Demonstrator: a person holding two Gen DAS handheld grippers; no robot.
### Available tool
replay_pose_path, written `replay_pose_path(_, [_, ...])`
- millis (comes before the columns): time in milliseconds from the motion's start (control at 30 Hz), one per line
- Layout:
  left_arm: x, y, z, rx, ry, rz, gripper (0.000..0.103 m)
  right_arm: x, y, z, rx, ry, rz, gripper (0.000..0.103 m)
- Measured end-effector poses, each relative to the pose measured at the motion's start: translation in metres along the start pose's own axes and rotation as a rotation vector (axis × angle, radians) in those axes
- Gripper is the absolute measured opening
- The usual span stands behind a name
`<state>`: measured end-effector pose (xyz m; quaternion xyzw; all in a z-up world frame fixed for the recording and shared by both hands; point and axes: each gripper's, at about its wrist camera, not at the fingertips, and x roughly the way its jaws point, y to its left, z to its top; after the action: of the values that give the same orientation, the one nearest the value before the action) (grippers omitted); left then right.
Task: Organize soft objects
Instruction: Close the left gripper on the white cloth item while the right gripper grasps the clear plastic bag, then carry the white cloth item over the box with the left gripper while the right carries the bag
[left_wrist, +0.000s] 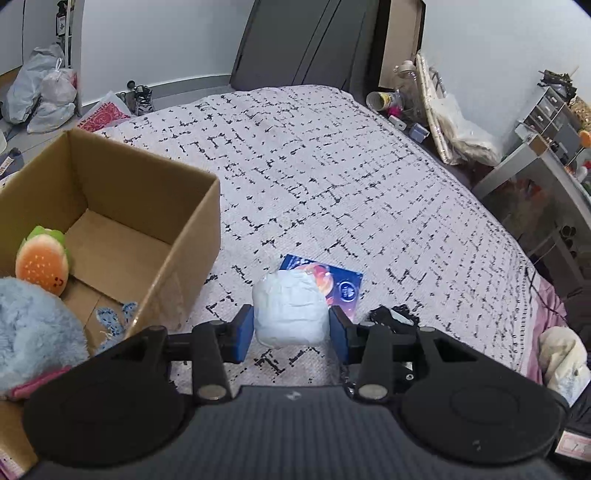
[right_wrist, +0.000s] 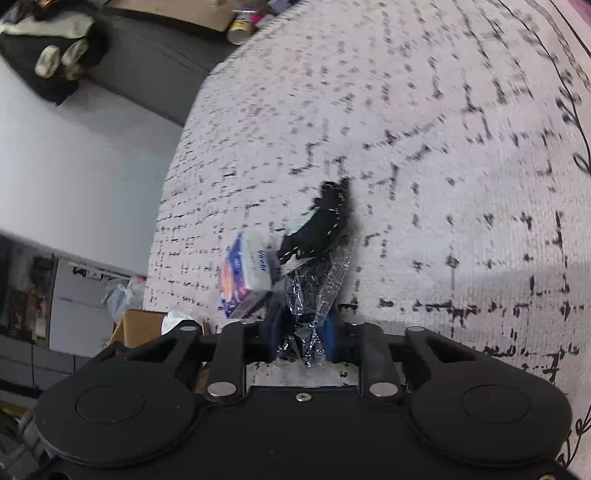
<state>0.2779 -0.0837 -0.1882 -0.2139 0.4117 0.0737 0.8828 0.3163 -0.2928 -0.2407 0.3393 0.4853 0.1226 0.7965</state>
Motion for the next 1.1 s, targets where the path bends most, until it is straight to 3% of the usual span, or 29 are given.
replay_pose_path(600, [-0.063,0.021,0.021,0.001,-0.084,-0.020,0.042,-0.066,0.034,-0.023,-0.098,-0.152,0.056,0.018])
replay_pose_path(1100, [-0.100,0.060,0.035,-0.034,-0.130,0.023,0.042,-0.078,0.074,-0.046,-0.199,-0.192,0.110,0.018])
